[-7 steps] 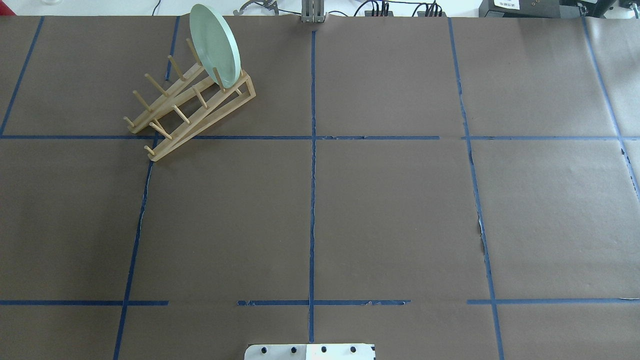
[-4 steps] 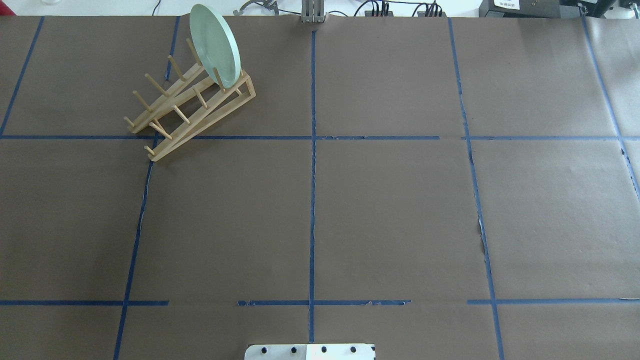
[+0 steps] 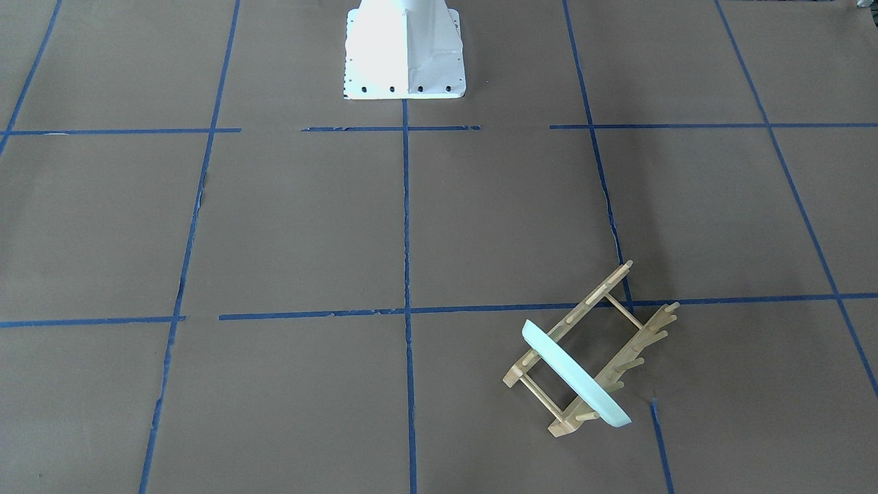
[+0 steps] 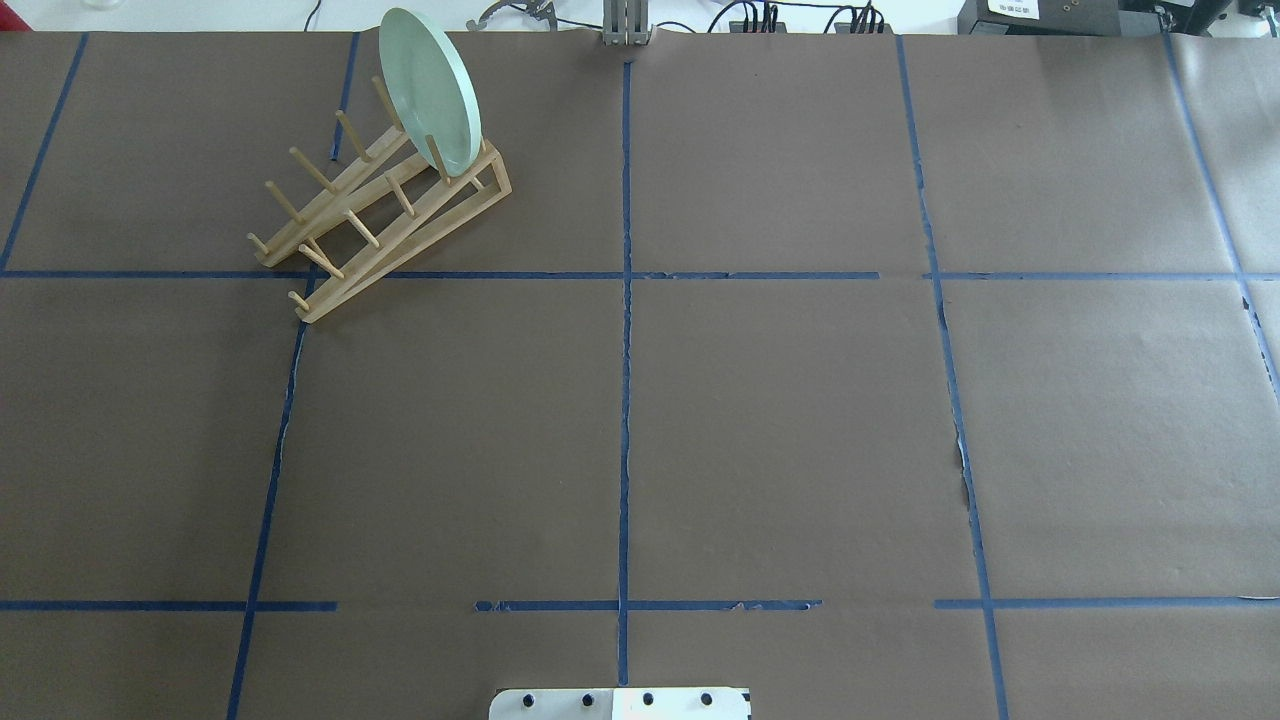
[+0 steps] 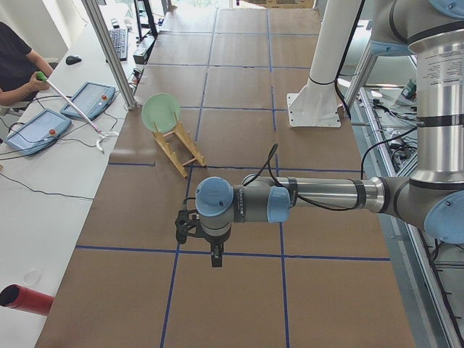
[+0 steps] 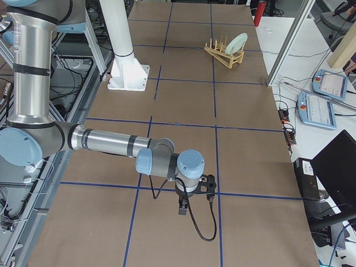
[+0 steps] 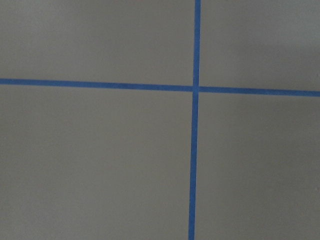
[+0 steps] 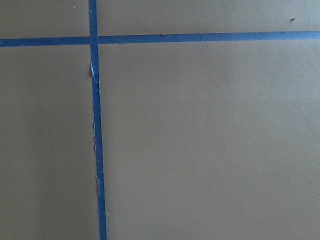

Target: Place plate on rack

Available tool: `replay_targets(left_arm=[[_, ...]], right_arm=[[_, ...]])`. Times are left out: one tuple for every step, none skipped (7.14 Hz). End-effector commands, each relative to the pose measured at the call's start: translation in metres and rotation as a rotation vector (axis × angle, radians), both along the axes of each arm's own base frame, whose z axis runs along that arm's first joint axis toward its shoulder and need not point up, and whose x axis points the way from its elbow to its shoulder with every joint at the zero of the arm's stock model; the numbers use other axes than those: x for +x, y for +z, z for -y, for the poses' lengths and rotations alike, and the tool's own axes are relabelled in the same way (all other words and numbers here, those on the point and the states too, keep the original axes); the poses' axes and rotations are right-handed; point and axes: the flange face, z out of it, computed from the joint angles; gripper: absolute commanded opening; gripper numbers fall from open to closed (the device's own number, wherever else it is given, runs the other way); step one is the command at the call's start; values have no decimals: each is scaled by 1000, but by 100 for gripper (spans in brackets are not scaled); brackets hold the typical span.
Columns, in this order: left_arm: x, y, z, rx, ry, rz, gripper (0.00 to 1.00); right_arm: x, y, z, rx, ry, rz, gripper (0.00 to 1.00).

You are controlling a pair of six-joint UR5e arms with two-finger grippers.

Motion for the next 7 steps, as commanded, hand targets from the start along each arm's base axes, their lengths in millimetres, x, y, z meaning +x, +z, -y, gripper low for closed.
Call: replay_targets(left_arm=[[1,2,-20,-11,0,-2,100],[1,1,-19,-2,2,6,100],[1,-5,-13,12,0,0,100],[0,-16,0,31,-2,4,100],[-2,-25,9,46,-4,7,100],[-2,-31,19,60,-2,6,100],[-2,-32,27,62,-2,5,100]], right_arm=[[0,0,0,1,0,0,100],[0,-1,0,1,0,0,100],[0,0,0,0,0,0,100],[0,0,0,0,0,0,100],[0,0,0,1,0,0,100],[0,-1,0,1,0,0,100],[0,0,0,0,0,0,100]])
